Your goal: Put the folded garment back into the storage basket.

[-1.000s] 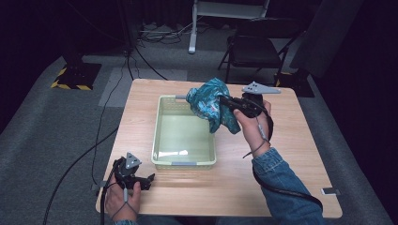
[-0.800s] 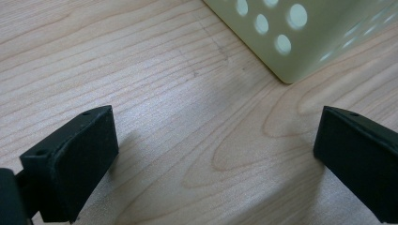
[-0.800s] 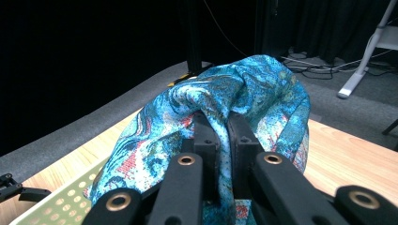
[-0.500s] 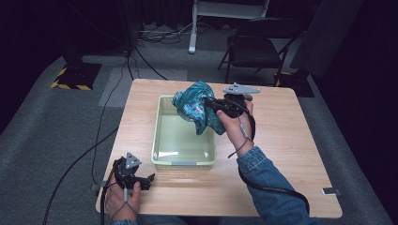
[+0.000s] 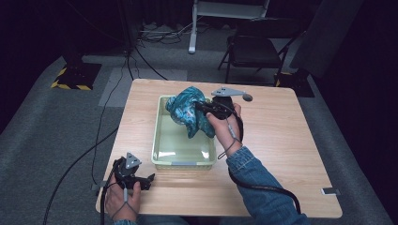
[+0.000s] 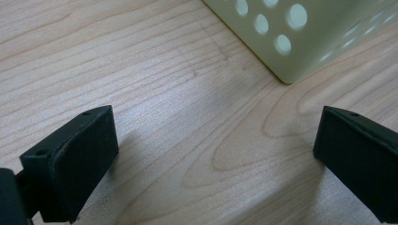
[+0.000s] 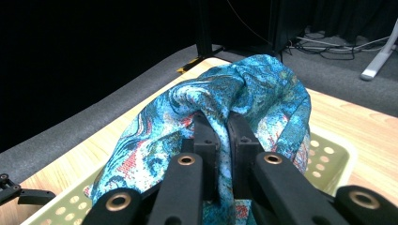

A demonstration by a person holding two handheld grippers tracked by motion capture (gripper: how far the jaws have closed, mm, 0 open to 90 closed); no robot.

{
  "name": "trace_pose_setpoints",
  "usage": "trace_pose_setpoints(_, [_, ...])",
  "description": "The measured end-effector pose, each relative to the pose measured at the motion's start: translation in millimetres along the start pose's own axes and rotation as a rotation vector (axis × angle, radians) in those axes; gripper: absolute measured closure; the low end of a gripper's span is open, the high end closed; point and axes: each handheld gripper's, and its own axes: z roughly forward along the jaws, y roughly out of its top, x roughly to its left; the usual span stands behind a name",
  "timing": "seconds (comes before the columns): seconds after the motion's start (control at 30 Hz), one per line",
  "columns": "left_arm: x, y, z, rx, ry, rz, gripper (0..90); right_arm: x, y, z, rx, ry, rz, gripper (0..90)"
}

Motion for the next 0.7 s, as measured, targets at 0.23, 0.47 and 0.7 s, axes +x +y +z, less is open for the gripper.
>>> trace_pose_setpoints(0.23, [-0.1,0.0,0.0,0.000,-0.001,-0.002,0.3,-0.4,-7.6,17.7,0.054,0.013,0.060,50.5])
trace_pose_setpoints(0.47, [-0.2,0.0,0.1,-0.001,-0.002,-0.003,0.3,-13.1,-14.8,18.3,0.014,-0.002,0.056,30.1])
trace_pose_setpoints(0.7, [-0.2,0.0,0.2,-0.001,-0.002,-0.004,0.3,-9.8,-12.3,9.7,0.007,0.056,-0.029,27.0])
